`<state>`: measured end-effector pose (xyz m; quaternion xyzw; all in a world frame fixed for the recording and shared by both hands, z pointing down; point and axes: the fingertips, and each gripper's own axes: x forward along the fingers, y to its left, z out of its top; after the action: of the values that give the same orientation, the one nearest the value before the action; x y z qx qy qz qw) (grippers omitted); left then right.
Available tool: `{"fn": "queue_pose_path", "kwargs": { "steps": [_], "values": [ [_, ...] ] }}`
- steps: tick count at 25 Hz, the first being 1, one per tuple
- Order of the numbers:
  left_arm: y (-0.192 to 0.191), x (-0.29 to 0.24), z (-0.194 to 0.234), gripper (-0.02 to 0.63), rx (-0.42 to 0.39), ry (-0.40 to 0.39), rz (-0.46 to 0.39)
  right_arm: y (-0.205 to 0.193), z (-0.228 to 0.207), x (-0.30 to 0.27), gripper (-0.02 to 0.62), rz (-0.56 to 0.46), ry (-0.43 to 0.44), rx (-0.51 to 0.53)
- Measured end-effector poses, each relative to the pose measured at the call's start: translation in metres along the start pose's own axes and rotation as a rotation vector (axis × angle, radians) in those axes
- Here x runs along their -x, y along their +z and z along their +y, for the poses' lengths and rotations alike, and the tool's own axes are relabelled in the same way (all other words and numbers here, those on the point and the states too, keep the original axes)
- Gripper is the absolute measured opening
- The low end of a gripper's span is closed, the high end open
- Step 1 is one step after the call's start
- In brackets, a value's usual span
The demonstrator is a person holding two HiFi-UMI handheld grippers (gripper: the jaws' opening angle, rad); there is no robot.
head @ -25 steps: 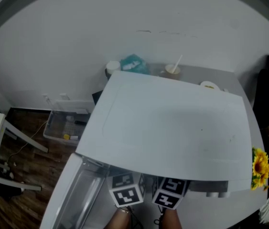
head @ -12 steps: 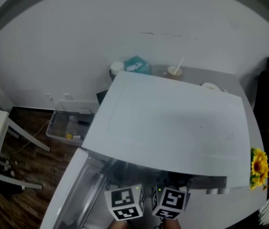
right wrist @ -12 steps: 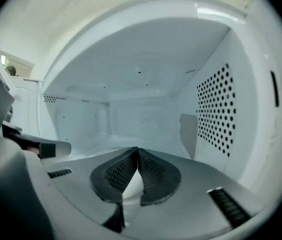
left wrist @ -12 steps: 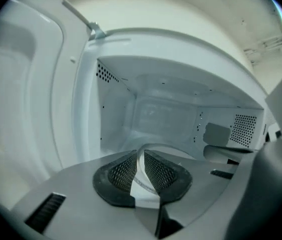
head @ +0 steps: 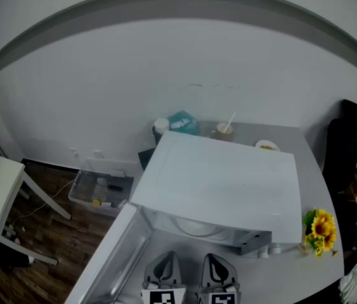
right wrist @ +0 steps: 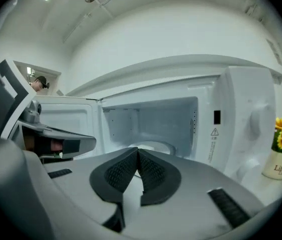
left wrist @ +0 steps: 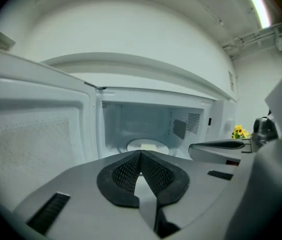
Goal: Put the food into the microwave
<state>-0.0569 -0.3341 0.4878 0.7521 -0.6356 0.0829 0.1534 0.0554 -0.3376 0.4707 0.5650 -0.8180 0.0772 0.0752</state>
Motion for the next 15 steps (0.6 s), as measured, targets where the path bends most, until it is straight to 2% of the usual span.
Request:
{"fn": "queue_pose_path", "kwargs": {
  "steps": [10,15],
  "values": [
    [0.057,0.103,-0.038,0.009,0.029,-0.102,-0.023,0.049,0.008,0.096,0.015,-0.012,0.017,0.010],
    [0.077,0.132,-0.042,0.009,0.052,-0.121,-0.075,0.070,0.010,0.130,0.015,-0.035,0.022,0.010]
  ]
}}
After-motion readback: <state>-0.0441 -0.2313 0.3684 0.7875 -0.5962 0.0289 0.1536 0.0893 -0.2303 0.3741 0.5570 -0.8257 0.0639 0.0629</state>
